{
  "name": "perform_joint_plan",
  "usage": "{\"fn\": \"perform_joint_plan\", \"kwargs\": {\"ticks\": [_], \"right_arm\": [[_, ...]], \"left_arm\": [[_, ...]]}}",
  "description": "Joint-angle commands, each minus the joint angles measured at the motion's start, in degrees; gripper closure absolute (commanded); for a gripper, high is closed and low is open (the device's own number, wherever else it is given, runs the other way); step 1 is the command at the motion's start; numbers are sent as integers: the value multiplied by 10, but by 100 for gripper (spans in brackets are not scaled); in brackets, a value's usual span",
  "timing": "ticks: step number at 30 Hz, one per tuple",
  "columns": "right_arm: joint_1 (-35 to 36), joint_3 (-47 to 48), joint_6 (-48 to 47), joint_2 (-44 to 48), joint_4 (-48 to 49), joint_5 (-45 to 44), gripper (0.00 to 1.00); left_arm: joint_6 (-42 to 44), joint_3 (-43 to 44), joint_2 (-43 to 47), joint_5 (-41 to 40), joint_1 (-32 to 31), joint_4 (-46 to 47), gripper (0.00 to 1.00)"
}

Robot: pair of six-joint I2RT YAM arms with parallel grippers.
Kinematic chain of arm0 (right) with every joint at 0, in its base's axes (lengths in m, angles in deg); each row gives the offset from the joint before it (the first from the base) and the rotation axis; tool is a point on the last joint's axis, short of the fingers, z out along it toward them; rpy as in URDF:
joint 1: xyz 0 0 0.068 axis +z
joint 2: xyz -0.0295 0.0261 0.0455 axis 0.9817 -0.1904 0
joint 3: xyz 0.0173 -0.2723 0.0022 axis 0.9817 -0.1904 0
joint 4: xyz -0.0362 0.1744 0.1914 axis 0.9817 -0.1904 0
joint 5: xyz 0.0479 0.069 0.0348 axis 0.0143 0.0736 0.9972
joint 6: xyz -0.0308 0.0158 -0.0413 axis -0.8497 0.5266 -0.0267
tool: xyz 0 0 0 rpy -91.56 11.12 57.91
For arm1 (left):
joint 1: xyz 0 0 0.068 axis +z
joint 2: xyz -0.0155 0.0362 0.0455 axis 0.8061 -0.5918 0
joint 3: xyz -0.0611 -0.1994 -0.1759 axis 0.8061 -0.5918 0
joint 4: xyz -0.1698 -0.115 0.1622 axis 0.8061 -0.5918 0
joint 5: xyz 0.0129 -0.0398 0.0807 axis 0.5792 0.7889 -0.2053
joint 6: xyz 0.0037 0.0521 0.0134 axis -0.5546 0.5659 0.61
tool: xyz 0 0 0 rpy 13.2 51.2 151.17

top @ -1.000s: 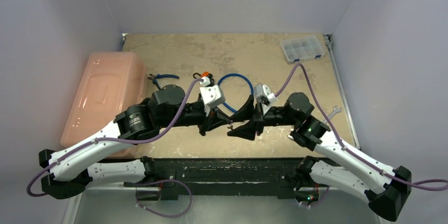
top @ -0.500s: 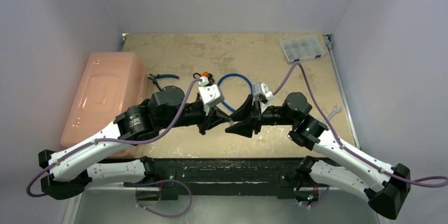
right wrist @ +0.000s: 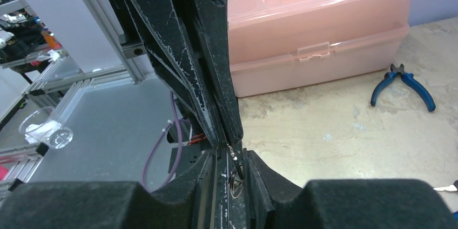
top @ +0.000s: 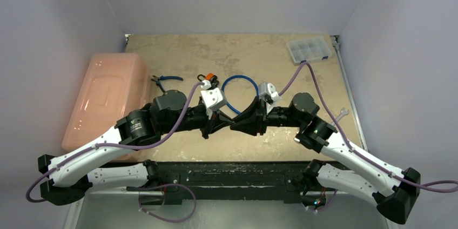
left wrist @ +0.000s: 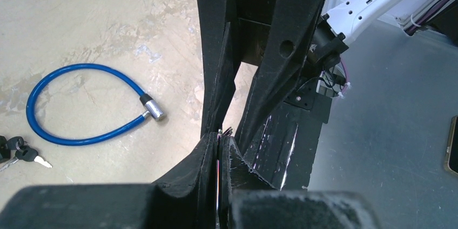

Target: Unlock with the key

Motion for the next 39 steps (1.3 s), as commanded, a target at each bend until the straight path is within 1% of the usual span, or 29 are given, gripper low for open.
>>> {"fn": "perform_joint_plan", "kwargs": {"ticks": [1, 3, 5, 6, 7, 8, 9, 11, 12, 20, 25, 30, 35, 39], "right_arm": [[2, 25, -7, 6, 5, -7, 73], [2, 25, -7, 6, 2, -10, 77], [2, 25, -8, 6, 0, -13, 77], [2, 24, -8, 6, 0, -15, 75], [2, 24, -8, 5, -1, -15, 70], [2, 25, -8, 4, -2, -15, 62], [2, 26, -8, 2, -4, -15, 57], [2, 26, -7, 0, -5, -14, 51], [2, 27, -7, -2, -7, -15, 51], [3, 26, 1, -5, 8, -8, 52], [6, 26, 7, -9, 16, -2, 56], [7, 24, 7, -11, 16, 0, 63], [10, 22, 12, -15, 21, 2, 66], [12, 21, 12, -16, 22, 2, 71]], "left_arm": [[-4, -4, 11, -15, -1, 19, 100], [-4, -4, 12, -17, -2, 18, 100], [-4, -5, 14, -18, -1, 18, 100], [-5, -5, 15, -18, -1, 18, 100], [-5, -5, 16, -19, -1, 19, 100], [-6, -6, 16, -19, -1, 19, 100], [-6, -6, 17, -19, -1, 20, 100], [-7, -8, 18, -19, -1, 20, 100], [-7, -8, 18, -19, -1, 20, 100], [-9, -15, 17, -17, -1, 27, 100], [-11, -18, 15, -17, -1, 32, 100], [-10, -18, 13, -18, -1, 38, 100], [-8, -16, 9, -19, -1, 39, 100], [-7, -16, 9, -21, -1, 41, 100]]}}
